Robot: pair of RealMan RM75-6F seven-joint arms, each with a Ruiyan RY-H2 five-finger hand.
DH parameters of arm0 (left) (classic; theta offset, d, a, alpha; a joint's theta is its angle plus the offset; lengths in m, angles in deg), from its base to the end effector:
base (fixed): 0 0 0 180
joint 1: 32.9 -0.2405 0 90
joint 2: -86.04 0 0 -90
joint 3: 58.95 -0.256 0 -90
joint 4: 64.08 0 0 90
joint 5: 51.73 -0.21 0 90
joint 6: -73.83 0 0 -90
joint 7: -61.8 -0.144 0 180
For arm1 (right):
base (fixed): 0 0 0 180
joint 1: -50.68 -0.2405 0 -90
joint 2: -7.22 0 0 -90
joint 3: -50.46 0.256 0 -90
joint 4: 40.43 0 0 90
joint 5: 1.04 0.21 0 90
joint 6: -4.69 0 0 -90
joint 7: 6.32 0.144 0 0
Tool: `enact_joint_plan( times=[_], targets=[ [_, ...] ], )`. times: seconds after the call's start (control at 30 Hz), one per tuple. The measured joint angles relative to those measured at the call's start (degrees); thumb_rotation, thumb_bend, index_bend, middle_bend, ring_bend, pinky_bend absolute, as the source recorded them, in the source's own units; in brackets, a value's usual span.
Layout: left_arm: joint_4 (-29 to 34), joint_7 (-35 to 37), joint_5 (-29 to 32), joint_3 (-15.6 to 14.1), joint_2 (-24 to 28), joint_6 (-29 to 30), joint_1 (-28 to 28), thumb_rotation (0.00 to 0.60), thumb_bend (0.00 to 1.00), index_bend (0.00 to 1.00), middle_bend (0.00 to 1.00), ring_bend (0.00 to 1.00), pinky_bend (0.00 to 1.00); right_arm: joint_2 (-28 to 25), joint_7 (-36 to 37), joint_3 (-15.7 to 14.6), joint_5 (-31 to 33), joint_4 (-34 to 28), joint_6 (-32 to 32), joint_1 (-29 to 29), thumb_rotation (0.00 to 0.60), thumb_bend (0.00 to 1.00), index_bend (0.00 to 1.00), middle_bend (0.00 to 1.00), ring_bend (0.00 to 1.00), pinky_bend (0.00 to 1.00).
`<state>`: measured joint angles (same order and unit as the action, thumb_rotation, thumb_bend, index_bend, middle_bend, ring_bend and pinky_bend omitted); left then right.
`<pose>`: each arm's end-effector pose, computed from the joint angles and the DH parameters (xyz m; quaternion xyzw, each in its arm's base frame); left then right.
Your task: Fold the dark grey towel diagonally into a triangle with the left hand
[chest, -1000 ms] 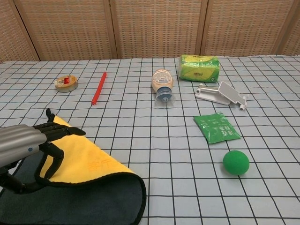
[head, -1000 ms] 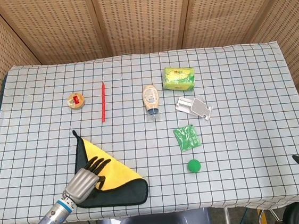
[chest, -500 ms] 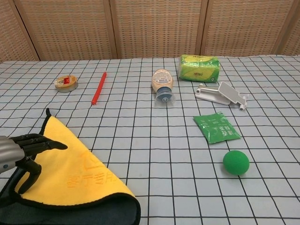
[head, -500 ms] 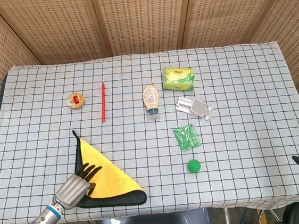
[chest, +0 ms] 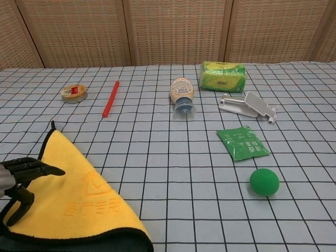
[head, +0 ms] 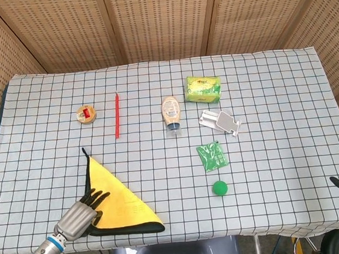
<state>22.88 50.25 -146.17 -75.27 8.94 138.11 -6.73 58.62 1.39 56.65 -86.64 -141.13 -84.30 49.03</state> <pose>-0.2666 0.1839 0.0082 -0.8555 -0.3175 -0.2546 0.3202 -0.2940 -0.1740 0.2306 0.5516 -0.3788 0.4328 0.6041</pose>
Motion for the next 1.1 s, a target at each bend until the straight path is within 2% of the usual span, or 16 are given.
enact_joint_plan(
  times=[1.1],
  targets=[
    [-2.68, 1.64, -2.48, 0.69, 0.93, -0.92, -2.71, 0.6, 0.44, 0.66, 0.0, 0.0, 0.0, 0.04, -0.5, -0.15, -0.28, -0.26, -0.15, -0.01, 0.6, 0.0, 0.04, 0.0, 0.0, 0.0]
  ],
)
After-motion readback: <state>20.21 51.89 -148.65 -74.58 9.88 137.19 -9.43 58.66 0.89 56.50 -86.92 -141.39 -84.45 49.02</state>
